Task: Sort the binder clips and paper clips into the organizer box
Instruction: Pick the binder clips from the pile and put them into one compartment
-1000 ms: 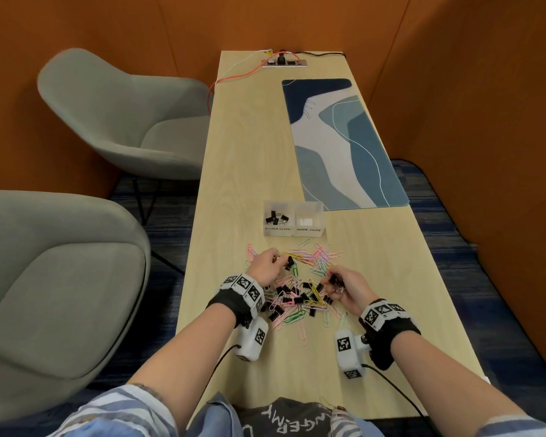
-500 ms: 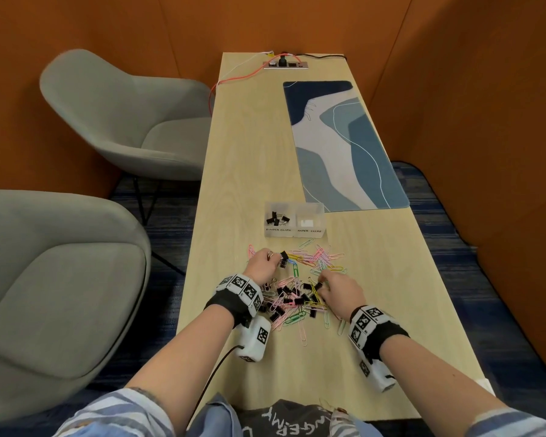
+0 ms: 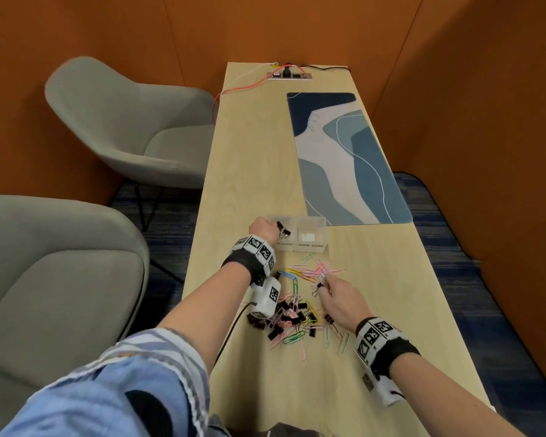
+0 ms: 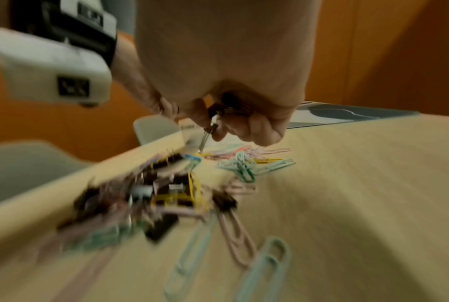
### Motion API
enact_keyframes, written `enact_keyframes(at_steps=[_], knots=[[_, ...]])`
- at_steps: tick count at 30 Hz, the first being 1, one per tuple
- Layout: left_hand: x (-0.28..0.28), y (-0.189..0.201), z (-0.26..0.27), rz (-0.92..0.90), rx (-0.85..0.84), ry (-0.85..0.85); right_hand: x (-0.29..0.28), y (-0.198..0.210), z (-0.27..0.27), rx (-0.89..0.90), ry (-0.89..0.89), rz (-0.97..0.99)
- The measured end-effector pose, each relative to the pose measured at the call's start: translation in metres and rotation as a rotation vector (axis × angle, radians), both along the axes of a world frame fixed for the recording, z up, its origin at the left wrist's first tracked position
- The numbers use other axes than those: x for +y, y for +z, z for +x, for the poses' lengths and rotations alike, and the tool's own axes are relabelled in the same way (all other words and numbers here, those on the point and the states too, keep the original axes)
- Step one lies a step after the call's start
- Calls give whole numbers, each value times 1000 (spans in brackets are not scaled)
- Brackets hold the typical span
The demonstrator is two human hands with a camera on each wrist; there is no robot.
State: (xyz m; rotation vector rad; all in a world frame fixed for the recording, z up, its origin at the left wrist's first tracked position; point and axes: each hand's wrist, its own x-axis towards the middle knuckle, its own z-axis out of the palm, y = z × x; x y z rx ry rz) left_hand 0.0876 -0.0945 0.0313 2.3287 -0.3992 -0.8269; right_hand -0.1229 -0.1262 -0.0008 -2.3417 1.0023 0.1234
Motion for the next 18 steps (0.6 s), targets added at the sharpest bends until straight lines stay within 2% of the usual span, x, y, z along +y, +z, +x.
enact_keyframes(at_steps=[2, 4, 8, 10, 14, 18], knots=[[-9, 3, 3, 50, 23, -40, -7, 5, 8, -89, -108, 108], [-14, 4, 7, 72, 58, -64, -16, 13, 21, -85, -160, 227], [-20, 4, 20, -19, 159, -3, -37, 25, 52, -121, -438, 654], [-19, 2, 24, -78, 195, 20, -45, 34, 67, -138, -516, 794], [-17, -13, 36, -186, 327, 66, -56, 45, 101, -153, -553, 890], [-7, -2, 39, -348, 464, 246, -62, 47, 134, -119, -554, 840]])
